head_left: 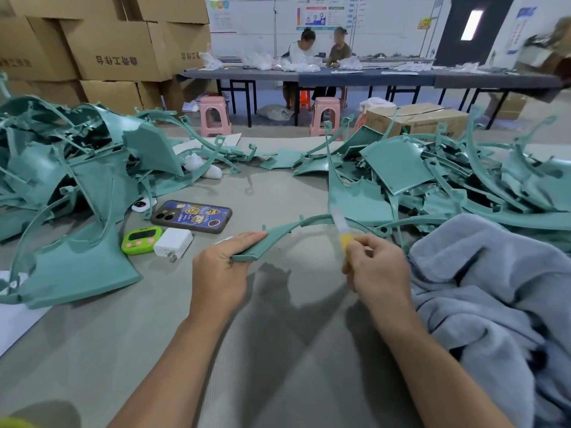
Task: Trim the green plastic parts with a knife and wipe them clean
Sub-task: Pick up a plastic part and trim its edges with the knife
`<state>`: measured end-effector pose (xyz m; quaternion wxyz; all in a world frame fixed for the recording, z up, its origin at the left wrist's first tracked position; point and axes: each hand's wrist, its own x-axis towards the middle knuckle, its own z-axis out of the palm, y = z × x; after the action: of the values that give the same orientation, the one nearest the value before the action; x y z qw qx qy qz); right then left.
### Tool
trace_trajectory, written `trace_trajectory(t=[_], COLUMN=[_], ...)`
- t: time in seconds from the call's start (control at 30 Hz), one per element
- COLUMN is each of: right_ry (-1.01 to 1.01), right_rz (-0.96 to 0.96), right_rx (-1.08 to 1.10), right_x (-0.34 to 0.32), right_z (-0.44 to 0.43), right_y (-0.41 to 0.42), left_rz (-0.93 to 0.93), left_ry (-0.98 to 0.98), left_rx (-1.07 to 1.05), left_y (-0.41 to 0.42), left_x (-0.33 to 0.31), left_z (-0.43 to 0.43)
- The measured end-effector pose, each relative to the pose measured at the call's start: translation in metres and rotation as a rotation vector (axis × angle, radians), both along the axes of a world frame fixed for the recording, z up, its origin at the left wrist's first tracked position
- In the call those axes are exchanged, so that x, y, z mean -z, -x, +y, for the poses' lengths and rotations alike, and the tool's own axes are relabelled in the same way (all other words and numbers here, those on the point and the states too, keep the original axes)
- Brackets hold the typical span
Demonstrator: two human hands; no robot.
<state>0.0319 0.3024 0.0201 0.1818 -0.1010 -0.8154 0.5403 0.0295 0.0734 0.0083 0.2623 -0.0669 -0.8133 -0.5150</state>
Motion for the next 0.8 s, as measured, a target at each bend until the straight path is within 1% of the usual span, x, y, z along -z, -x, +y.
trace_trajectory(t=[0.07, 0.17, 0.23, 0.3, 0.33, 0.37, 0.43, 0.5, 0.53, 0.6, 0.67, 0.73, 0.8], right_ry=[-0.041, -0.075, -0.020, 0.094, 0.107, 0.078, -0.012, -0.064, -0.052, 0.049, 0.135, 0.087, -0.063], right_rz=[-0.057, -0.103, -0.037, 0.091, 0.127, 0.130, 0.066, -0.008, -0.016, 0.051, 0.174, 0.278, 0.330], right_rx=[0.185, 0.340, 0.301, 0.151, 0.090, 0.055, 0.091, 0.236, 0.292, 0.297, 0.229, 0.165, 0.084], right_x=[0.004, 0.007, 0.005, 0.001, -0.001, 0.000, 0.004, 0.007, 0.008, 0.006, 0.002, -0.001, -0.001], right_z=[0.017, 0.036, 0.034, 0.024, 0.019, 0.016, 0.017, 0.028, 0.034, 0.039, 0.033, 0.025, 0.020], right_y=[0.005, 0.005, 0.005, 0.003, 0.002, 0.003, 0.006, 0.007, 0.006, 0.003, -0.002, -0.007, -0.010], left_rz=[-0.031, -0.052, -0.063, -0.063, -0.065, -0.067, -0.077, -0.097, -0.104, -0.119, -0.171, -0.254, -0.401], left_ry=[-0.034, -0.041, -0.052, -0.059, -0.060, -0.063, -0.065, -0.091, -0.111, -0.159, -0.237, -0.304, -0.359], left_rx=[0.004, -0.011, -0.019, -0.007, 0.000, 0.009, 0.009, -0.032, -0.074, -0.165, -0.183, -0.207, -0.192], left_y=[0.001, 0.002, 0.002, 0.002, 0.001, 0.001, 0.000, 0.001, 0.001, 0.001, 0.002, 0.005, 0.005], left_x=[0.000, 0.000, -0.001, -0.002, -0.003, -0.004, -0.005, -0.005, -0.006, -0.008, -0.011, -0.013, -0.016], left_z=[-0.001, -0.002, -0.001, -0.001, 0.000, 0.001, 0.002, 0.000, -0.001, -0.004, -0.007, -0.009, -0.011])
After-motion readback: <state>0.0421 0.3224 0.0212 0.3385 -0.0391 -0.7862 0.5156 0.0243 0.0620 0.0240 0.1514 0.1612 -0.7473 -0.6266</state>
